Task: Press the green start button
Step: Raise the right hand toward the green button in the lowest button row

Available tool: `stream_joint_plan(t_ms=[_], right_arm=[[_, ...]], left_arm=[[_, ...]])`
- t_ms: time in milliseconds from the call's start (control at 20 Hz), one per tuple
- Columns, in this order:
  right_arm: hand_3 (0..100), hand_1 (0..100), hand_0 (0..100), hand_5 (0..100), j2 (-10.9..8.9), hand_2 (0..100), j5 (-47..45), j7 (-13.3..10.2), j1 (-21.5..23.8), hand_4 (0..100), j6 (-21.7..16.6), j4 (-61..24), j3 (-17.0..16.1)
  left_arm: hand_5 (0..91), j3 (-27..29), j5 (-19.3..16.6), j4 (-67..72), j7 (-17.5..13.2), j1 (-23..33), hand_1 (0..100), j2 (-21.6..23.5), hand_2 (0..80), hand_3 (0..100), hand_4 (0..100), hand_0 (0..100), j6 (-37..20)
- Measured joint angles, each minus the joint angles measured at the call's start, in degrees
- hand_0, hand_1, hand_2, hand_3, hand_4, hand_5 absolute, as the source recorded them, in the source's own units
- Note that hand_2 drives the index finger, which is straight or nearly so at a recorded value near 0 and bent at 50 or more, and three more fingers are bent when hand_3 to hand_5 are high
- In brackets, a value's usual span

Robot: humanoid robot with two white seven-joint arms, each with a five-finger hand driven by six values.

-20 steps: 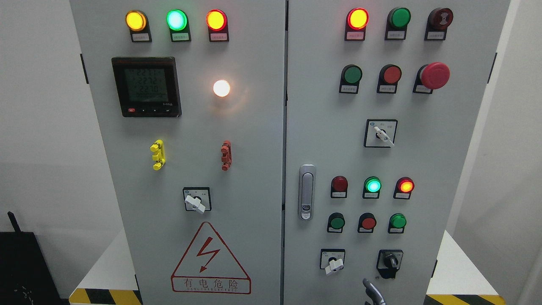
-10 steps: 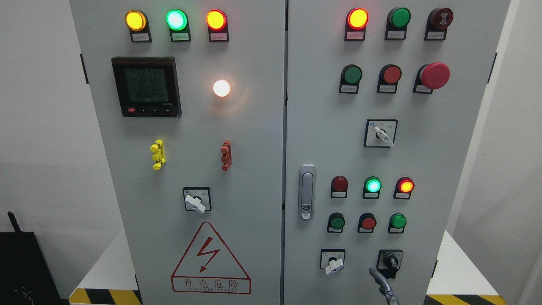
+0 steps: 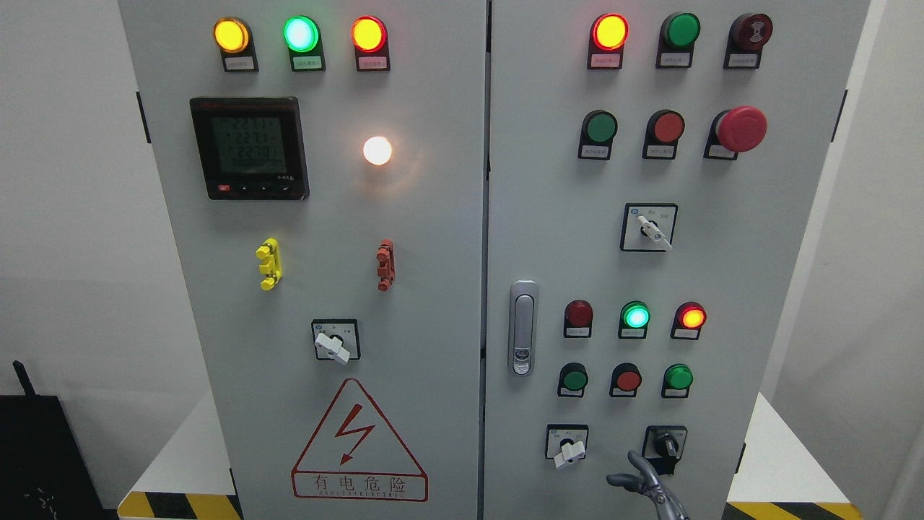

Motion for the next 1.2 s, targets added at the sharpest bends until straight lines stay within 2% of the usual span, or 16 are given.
stream_joint_plan(t_ms=[150, 300, 500, 1200], right_arm=[[52, 32, 40, 62, 0.03, 0, 5.2, -1.4, -1.5, 57, 0.1, -0.4, -1.0], [54, 33, 46, 66, 0.04, 0, 9.2, -2.0, -2.5, 60, 0.1, -0.8, -1.9], [55, 33, 51, 68, 0.06, 0, 14.0, -2.5, -3.2, 62, 0.3, -1.4, -2.8], [57, 35, 57, 71, 0.14, 0, 23.5, -2.6, -7.2, 64, 4.0, -1.3, -3.0]], left_arm=[[0.0, 0.0, 0.0, 0.0, 0.0, 0.0, 56, 0.0, 0.0, 0, 0, 12, 0.0], [0.0, 0.0, 0.0, 0.0, 0.0, 0.0, 56, 0.0, 0.0, 0, 0, 12, 0.0], [0.0, 0.0, 0.0, 0.0, 0.0, 0.0, 56, 0.0, 0.0, 0, 0, 12, 0.0], [0.0, 0.0, 0.0, 0.0, 0.0, 0.0, 56, 0.0, 0.0, 0, 0, 12, 0.0]])
